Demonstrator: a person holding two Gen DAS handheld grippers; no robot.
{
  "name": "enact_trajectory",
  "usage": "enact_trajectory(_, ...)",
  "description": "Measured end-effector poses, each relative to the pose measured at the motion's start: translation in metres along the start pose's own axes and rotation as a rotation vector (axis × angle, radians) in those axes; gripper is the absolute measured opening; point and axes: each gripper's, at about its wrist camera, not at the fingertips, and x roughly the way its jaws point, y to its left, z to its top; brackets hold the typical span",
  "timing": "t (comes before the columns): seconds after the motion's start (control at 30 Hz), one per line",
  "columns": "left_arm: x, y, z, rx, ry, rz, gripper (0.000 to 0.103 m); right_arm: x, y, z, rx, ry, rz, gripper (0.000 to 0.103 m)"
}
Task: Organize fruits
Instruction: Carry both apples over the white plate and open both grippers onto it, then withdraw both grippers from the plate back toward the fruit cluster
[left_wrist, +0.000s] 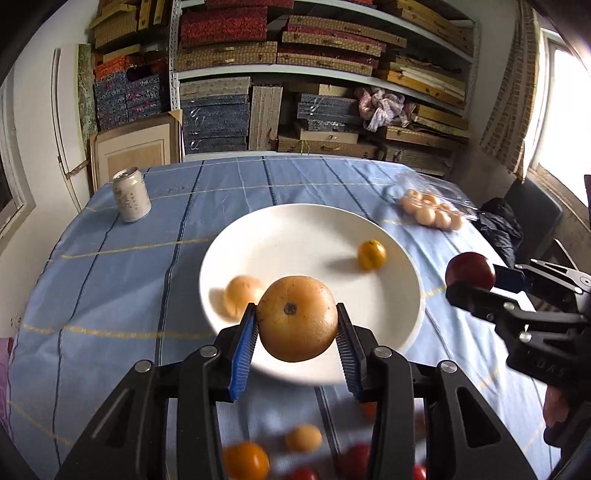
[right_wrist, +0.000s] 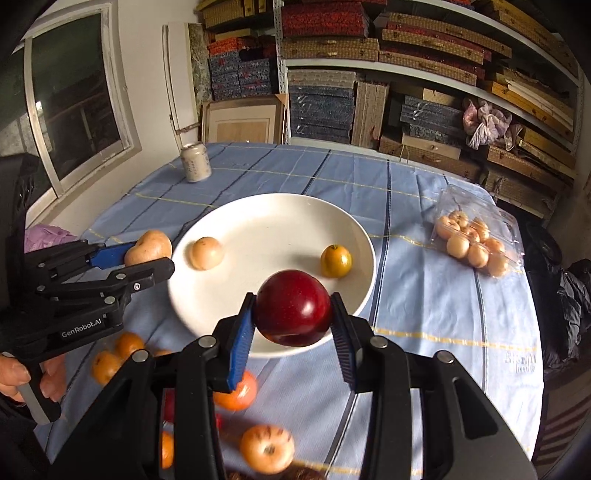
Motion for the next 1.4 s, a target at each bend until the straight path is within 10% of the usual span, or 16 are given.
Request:
enact_trajectory(0.53,0.105,0.008,0.024,0.001,0.095,0.026,0.042,0.11,-0.028,0.013,0.003,0.12,-0.039,0.039)
enact_trajectory(0.7,0.104,0.002,0.026,0.024,0.077,0.048,0.059,0.111,-0.024,0.012,-0.009,0.116,-0.049,0.04)
enact_trajectory(0.83,0.091,0.003,0.025,0.01,0.064,0.05,0.062,0.103,-0.023,0.011,-0.018,0.103,-0.065,0.04)
enact_trajectory(1.07,0.029,0.009,0.01,-0.008,-0.017,0.067,0.08,0.035,-0.027,-0.002,0.013,-0.003,-0.049,0.07)
enact_trajectory(1.4,-0.085,0.007,-0.079,-0.006,-0.052,-0.008,0.1,-0.072,-0.007,-0.079,-0.005,-0.086,-0.028,0.096)
